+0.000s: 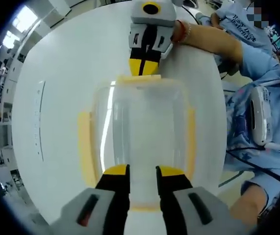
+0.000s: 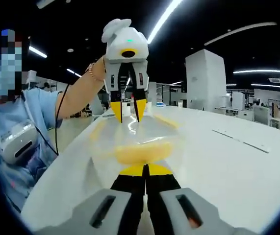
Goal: Snap each plastic latch of the storage box into its locked position after aligning the lid with the box until every specified latch is closed and the lid sits flush.
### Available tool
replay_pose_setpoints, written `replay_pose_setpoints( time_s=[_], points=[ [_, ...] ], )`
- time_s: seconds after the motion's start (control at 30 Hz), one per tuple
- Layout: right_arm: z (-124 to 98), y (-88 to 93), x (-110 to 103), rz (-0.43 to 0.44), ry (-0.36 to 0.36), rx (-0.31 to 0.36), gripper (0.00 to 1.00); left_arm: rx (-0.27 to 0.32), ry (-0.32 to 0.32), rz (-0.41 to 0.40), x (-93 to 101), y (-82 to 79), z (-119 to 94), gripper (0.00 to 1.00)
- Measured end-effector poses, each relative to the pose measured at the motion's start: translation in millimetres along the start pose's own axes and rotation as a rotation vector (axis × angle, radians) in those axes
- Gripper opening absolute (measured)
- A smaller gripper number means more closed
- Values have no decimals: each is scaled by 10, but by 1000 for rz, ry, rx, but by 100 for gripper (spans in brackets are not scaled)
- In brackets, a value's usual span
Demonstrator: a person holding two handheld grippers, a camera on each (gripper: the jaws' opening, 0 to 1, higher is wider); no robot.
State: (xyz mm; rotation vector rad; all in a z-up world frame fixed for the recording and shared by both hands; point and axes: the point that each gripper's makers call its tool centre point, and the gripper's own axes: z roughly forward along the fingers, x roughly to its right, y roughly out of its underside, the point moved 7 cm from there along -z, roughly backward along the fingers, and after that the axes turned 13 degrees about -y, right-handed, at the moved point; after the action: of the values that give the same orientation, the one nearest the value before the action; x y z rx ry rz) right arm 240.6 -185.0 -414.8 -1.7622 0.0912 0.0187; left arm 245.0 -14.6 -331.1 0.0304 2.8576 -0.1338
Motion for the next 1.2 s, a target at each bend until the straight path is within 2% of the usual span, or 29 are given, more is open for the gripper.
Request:
replay_pose_setpoints(
  time_s=[0.1,0.17,0.37,0.57,0.73,0.8,0.83,0.87,0.97,1.07,1.2],
  points=[
    [25,-11,-30,-16,6,-12,0,-4,-1,-1,-8,-18,5,20],
    [-1,-42,0,6,2,3,0,-11,5,2,-14,-35,13,20],
    [18,-59,-39,-34,25,-49,0,-36,17,14,-21,-54,18,21],
    [42,-96,-91,-88,70,-117,0,-50,28,-22,-50,-45,26,21],
    [9,-75,8,-71,115,-93,0,-93,-6,-18,-13,-67,25,20],
    [-44,-23,57,-81,164,-155,0,-87,-3,-31,-27,-50,20,20],
    [-101,-12,107,-109,221,-191,0,-71,1,-54,-38,-28,17,20],
    [-125,-17,125,-97,242,-178,0,-59,1,-69,-46,-13,15,20],
    [-174,-105,157,-86,261,-144,0,-41,-4,-115,-46,18,8,20],
    [-180,-255,201,-114,296,-154,0,-41,2,-132,-61,16,16,19],
    [-210,-455,258,-126,329,-212,0,-43,3,-135,-43,14,24,19]
  ],
)
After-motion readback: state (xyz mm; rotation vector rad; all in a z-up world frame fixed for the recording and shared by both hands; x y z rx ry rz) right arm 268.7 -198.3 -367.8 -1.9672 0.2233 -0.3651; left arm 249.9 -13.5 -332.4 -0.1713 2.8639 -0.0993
